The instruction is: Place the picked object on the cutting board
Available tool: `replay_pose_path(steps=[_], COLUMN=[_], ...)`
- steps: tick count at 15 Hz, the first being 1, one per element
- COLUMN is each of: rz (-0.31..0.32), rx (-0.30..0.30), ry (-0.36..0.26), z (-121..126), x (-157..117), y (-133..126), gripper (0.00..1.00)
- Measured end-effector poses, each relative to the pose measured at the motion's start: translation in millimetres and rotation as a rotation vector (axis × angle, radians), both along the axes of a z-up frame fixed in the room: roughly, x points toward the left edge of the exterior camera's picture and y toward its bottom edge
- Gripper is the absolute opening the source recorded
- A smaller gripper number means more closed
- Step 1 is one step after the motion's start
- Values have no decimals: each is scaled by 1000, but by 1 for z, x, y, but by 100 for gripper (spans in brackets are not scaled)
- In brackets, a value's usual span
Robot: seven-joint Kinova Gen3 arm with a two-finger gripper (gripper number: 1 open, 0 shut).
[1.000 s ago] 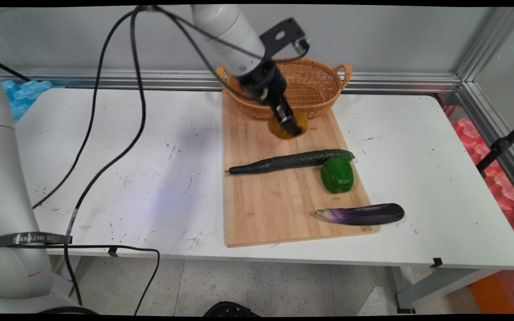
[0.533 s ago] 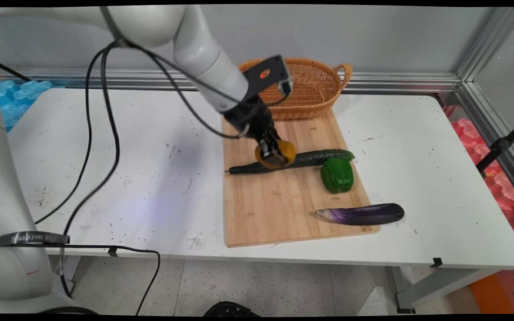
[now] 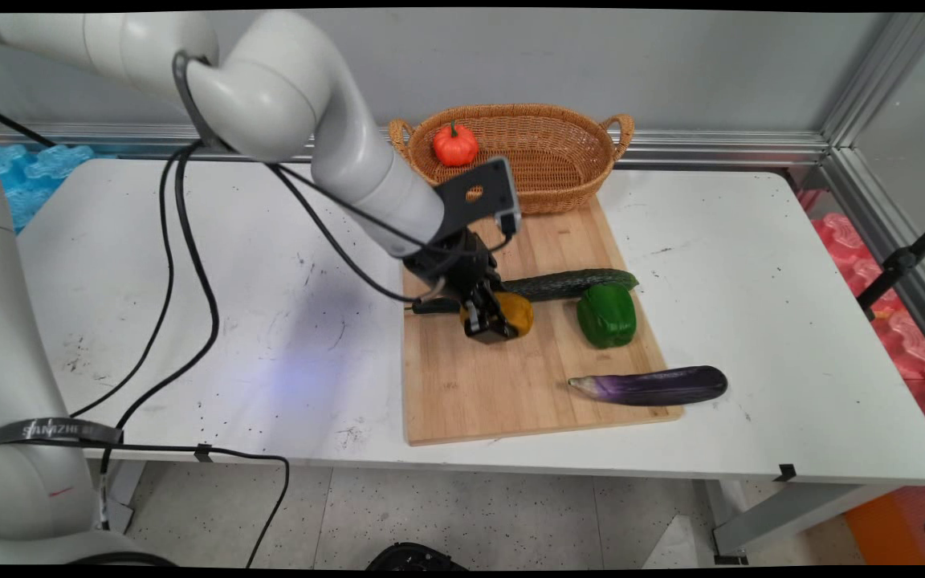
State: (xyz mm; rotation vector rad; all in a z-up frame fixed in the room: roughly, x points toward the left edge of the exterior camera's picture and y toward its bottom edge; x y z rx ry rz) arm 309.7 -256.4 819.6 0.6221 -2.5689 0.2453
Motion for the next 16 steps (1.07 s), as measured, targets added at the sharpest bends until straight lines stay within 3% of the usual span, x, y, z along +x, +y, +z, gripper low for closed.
replay_pose_path(steps=[12, 13, 16], rz=[16, 18, 29], rx=[-5, -5, -6], ry=[-1, -1, 1], z=[-38, -39, -40], x=[-6, -5, -5], y=[8, 7, 5], gripper=[0, 100, 100])
